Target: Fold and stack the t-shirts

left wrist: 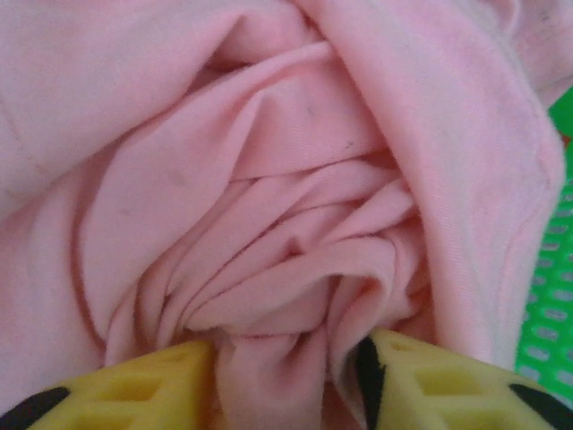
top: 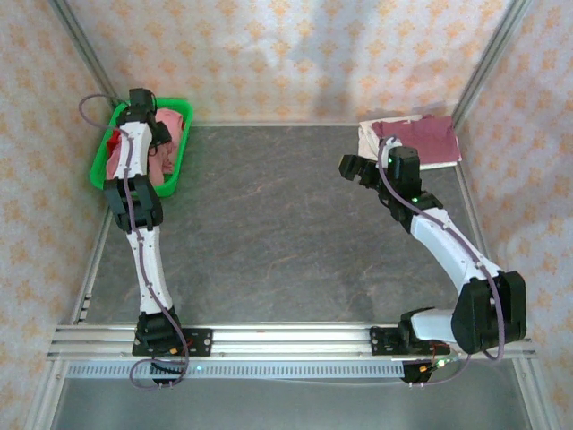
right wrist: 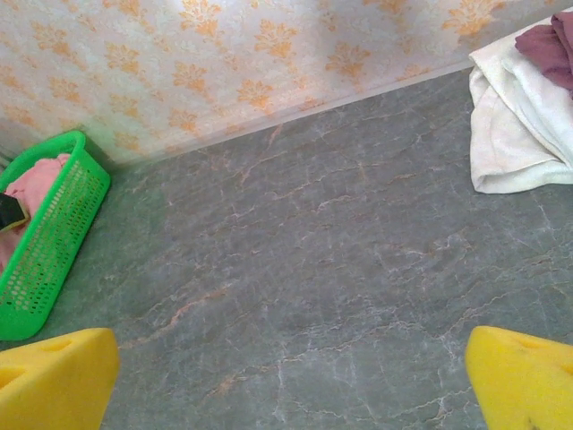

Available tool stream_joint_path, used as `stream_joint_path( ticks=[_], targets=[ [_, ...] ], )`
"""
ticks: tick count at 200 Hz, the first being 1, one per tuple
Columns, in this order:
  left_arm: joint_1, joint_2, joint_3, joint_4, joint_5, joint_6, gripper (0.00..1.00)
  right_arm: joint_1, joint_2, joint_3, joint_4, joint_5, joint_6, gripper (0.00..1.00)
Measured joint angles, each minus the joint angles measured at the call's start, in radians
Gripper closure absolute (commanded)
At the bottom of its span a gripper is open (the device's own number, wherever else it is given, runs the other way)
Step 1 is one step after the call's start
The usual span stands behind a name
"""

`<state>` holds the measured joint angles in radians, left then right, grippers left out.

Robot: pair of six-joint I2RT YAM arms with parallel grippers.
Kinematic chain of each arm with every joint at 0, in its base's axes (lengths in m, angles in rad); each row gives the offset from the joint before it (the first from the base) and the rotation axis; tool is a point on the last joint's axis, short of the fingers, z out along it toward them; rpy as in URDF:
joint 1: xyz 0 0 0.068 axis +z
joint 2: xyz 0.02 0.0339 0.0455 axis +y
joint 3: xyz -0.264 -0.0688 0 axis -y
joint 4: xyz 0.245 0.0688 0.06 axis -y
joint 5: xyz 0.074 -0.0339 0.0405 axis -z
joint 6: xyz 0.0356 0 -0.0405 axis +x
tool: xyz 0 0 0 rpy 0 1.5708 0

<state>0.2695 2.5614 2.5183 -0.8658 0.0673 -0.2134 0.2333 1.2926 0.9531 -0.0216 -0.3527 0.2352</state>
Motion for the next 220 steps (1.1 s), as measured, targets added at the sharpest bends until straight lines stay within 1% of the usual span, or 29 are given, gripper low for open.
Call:
stream_joint_path(
  ticks=[7, 20, 28, 36, 47, 68, 79, 101, 133, 176, 205, 220],
  targets=[
    [0.001, 0.005, 0.0, 0.002, 0.003, -0.001, 0.73, 0.0, 0.0, 0.0, 0.001, 0.0, 0.0, 0.01],
    [0.001, 0.01, 0.0, 0.003, 0.006, 0.004, 0.85, 0.0, 0.0, 0.0, 0.001, 0.0, 0.0, 0.01],
    [0.002, 0.011, 0.0, 0.003, 0.007, 0.0, 0.89, 0.0, 0.0, 0.0, 0.0, 0.0, 0.0, 0.01],
    [0.002, 0.011, 0.0, 0.002, 0.011, -0.002, 0.96, 0.0, 0.0, 0.0, 0.001, 0.0, 0.0, 0.01],
    [0.002, 0.011, 0.002, 0.002, 0.023, 0.004, 1.0, 0.0, 0.0, 0.0, 0.001, 0.0, 0.0, 0.01],
    [0.006, -0.009, -0.004, 0.001, 0.047, 0.0, 1.0, 0.0, 0.0, 0.0, 0.002, -0.003, 0.001, 0.01],
    [0.006, -0.047, -0.033, 0.003, 0.061, -0.006, 1.0, 0.0, 0.002, 0.0, 0.006, -0.006, 0.004, 0.0],
    [0.008, -0.179, -0.103, 0.017, 0.081, -0.023, 1.0, 0.0, 0.009, 0.0, 0.015, -0.011, 0.012, 0.01],
    [0.008, -0.397, -0.11, 0.044, 0.115, -0.052, 1.0, 0.0, 0.013, 0.0, 0.031, -0.015, 0.027, 0.0],
    [-0.003, -0.649, -0.06, 0.093, 0.179, -0.093, 1.0, 0.0, 0.013, 0.0, 0.047, -0.015, 0.034, 0.01],
    [-0.042, -0.737, 0.048, 0.104, 0.249, -0.135, 1.0, 0.0, 0.013, 0.0, 0.053, -0.014, 0.039, 0.0],
    [-0.074, -0.781, 0.074, 0.114, 0.276, -0.152, 1.0, 0.0, 0.011, 0.0, 0.057, -0.014, 0.042, 0.0]
  ],
)
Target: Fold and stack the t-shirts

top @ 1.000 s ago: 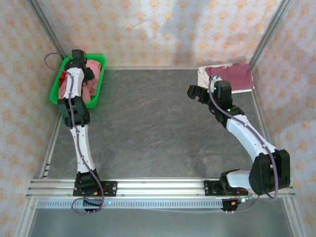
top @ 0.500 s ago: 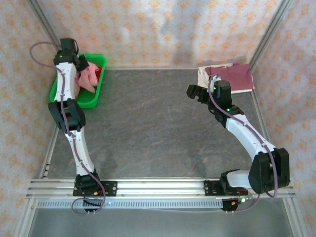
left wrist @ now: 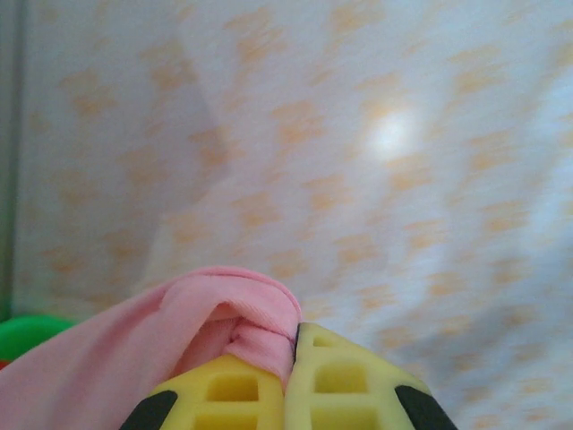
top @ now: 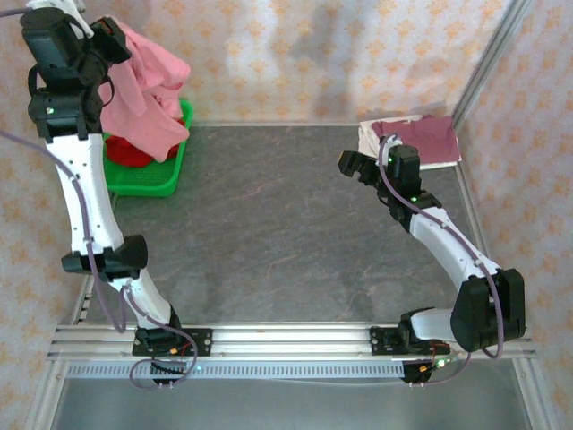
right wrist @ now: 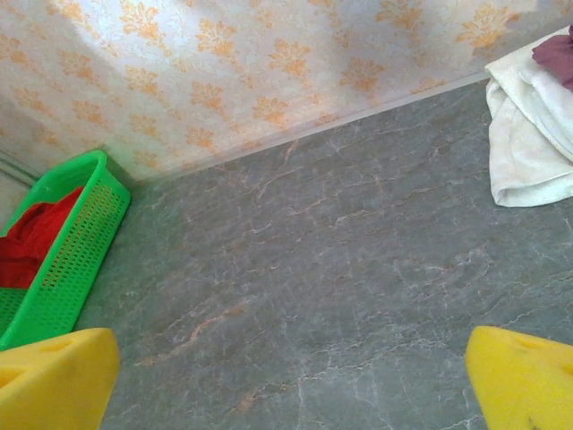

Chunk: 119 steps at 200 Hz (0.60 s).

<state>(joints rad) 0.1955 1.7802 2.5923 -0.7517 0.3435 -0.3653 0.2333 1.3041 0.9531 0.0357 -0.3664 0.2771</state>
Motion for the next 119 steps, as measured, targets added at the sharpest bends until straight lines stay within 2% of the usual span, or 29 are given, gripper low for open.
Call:
stream_joint_path(
  ticks=[31, 51, 69, 76, 89, 100, 105, 119],
  targets=[
    [-0.131, -0.118, -0.045, 0.004, 0.051, -0.018, 1.0, 0.0, -0.021, 0.0, 0.004, 0.014, 0.008, 0.01],
    [-0.241, -0.233, -0.203, 0.028, 0.087, -0.049, 1.0, 0.0, -0.055, -0.005, 0.008, 0.04, 0.015, 0.01],
    [-0.304, -0.311, -0.37, 0.071, 0.095, -0.081, 0.99, 0.0, -0.091, -0.021, 0.014, 0.07, 0.019, 0.01],
    [-0.322, -0.323, -0.428, 0.085, 0.095, -0.093, 0.83, 0.0, -0.1, -0.028, 0.016, 0.082, 0.022, 0.01],
    [-0.344, -0.301, -0.488, 0.104, 0.096, -0.113, 0.44, 0.0, -0.106, -0.036, 0.018, 0.104, 0.026, 0.01],
    [-0.354, -0.23, -0.492, 0.126, 0.103, -0.117, 0.19, 0.0, -0.106, -0.042, 0.018, 0.117, 0.031, 0.01],
    [-0.356, -0.183, -0.481, 0.133, 0.112, -0.116, 0.13, 0.0, -0.106, -0.045, 0.017, 0.124, 0.036, 0.01],
    [-0.36, -0.009, -0.373, 0.104, 0.127, -0.098, 0.13, 0.0, -0.103, -0.045, 0.016, 0.137, 0.047, 0.0]
  ],
)
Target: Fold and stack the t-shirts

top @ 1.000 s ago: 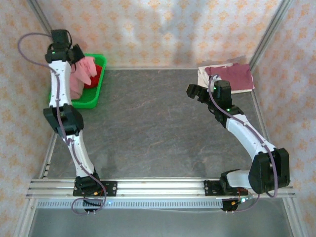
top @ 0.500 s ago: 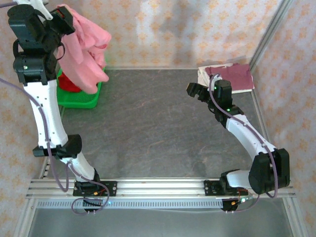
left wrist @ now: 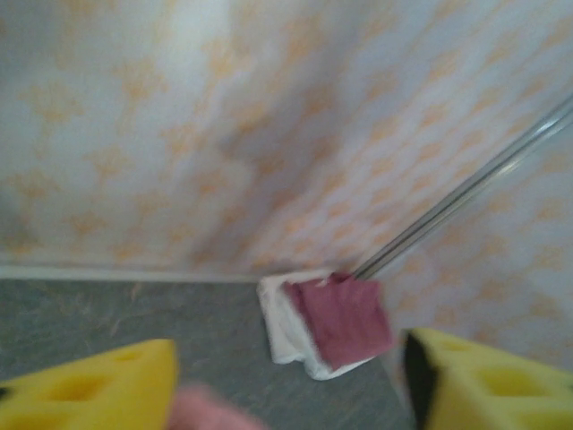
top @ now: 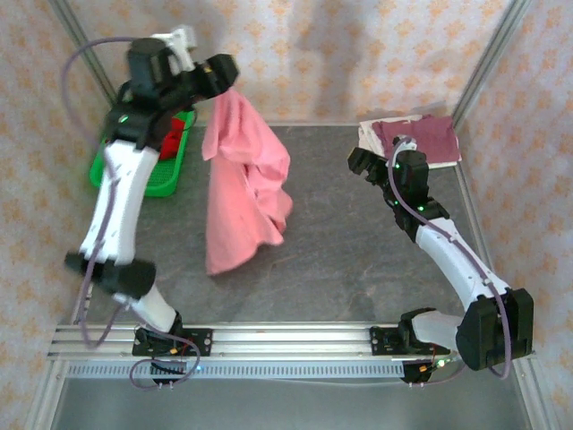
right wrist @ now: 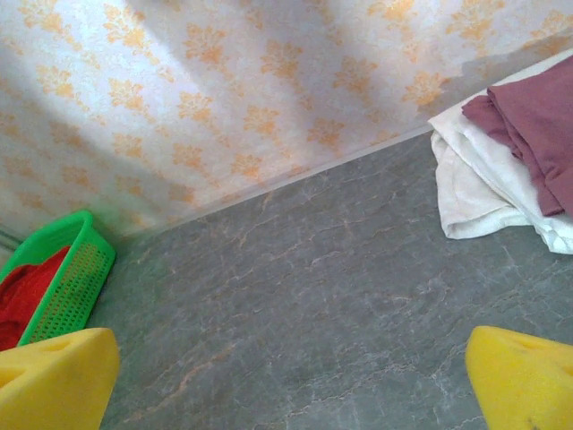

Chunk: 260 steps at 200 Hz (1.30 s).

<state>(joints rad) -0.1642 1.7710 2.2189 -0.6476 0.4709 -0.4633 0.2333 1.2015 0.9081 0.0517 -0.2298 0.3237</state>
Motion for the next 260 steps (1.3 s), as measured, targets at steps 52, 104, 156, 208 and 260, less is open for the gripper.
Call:
stream_joint_path(
  ticks=[52, 104, 156, 208, 260],
  targets=[
    [-0.065, 0.23, -0.257, -0.135, -0.124, 0.109, 0.16, 0.054, 0.021, 0.002, -0.047, 0.0, -0.035, 0.03],
    [-0.096, -0.536, -0.988, -0.031, -0.229, 0.107, 0.24, 0.328, 0.206, 0.148, -0.212, -0.021, -0.34, 0.07],
    [-0.237, -0.684, -1.395, 0.087, -0.214, 0.09, 0.27, 0.391, 0.57, 0.394, -0.315, -0.046, -0.513, 0.25],
    [-0.429, -0.592, -1.54, 0.215, -0.19, 0.135, 0.21, 0.448, 0.772, 0.554, -0.47, -0.002, -0.657, 0.25],
    [-0.546, -0.259, -1.46, 0.331, -0.185, 0.255, 0.35, 0.449, 0.844, 0.589, -0.526, 0.025, -0.71, 0.65]
  ],
)
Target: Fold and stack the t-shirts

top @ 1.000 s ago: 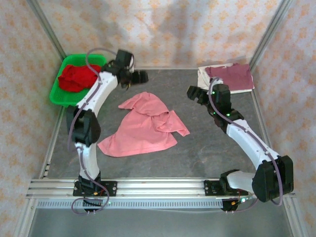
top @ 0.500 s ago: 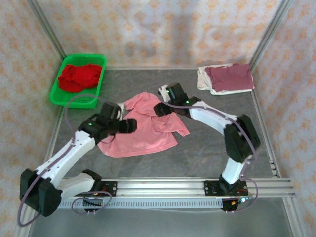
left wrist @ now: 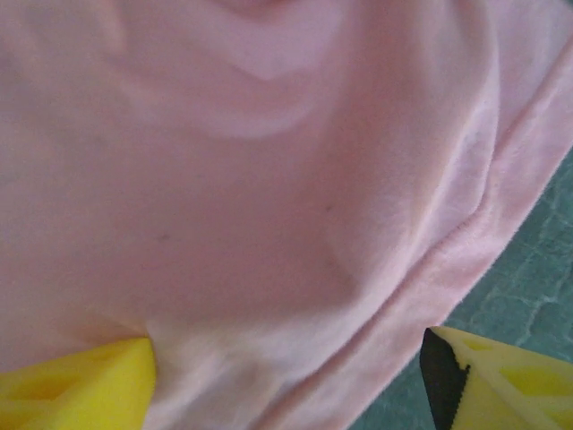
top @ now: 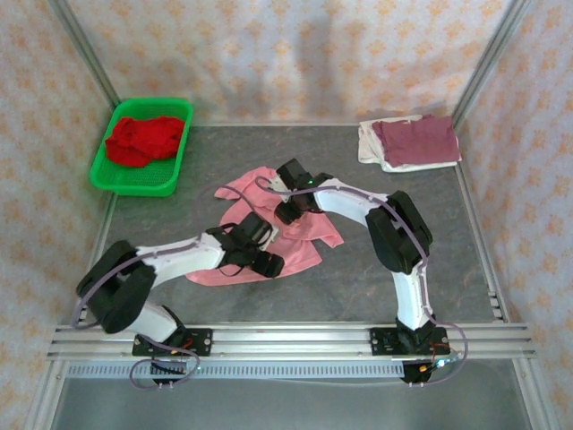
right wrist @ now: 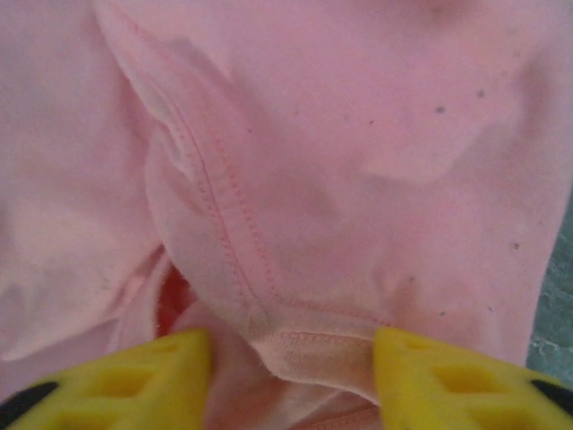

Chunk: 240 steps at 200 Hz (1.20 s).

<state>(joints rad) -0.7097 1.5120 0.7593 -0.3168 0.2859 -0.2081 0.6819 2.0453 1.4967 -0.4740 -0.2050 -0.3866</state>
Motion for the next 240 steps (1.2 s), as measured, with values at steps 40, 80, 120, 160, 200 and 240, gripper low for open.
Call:
stream_joint_path(
  ticks=[40, 80, 120, 160, 200, 240],
  targets=[
    [-0.037, 0.078, 0.022, 0.095, -0.01, 0.059, 0.8, -0.002, 0.0, 0.0, 0.005, 0.004, 0.029, 0.95],
    [-0.036, 0.06, -0.011, 0.15, -0.034, 0.08, 1.0, -0.049, -0.065, -0.008, 0.019, -0.01, 0.121, 1.0],
    [0.09, -0.215, -0.116, 0.173, -0.04, 0.048, 1.0, -0.175, -0.304, -0.106, 0.094, -0.074, 0.276, 1.0],
    [0.252, -0.544, -0.164, 0.187, -0.059, 0.029, 1.0, -0.276, -0.483, -0.216, 0.138, -0.103, 0.38, 1.0],
    [0.37, -0.701, -0.164, 0.174, -0.059, -0.004, 1.0, -0.355, -0.56, -0.3, 0.122, -0.089, 0.445, 1.0],
    [0.41, -0.784, -0.092, 0.121, -0.098, -0.034, 1.0, -0.375, -0.728, -0.296, 0.067, -0.037, 0.454, 1.0]
  ],
)
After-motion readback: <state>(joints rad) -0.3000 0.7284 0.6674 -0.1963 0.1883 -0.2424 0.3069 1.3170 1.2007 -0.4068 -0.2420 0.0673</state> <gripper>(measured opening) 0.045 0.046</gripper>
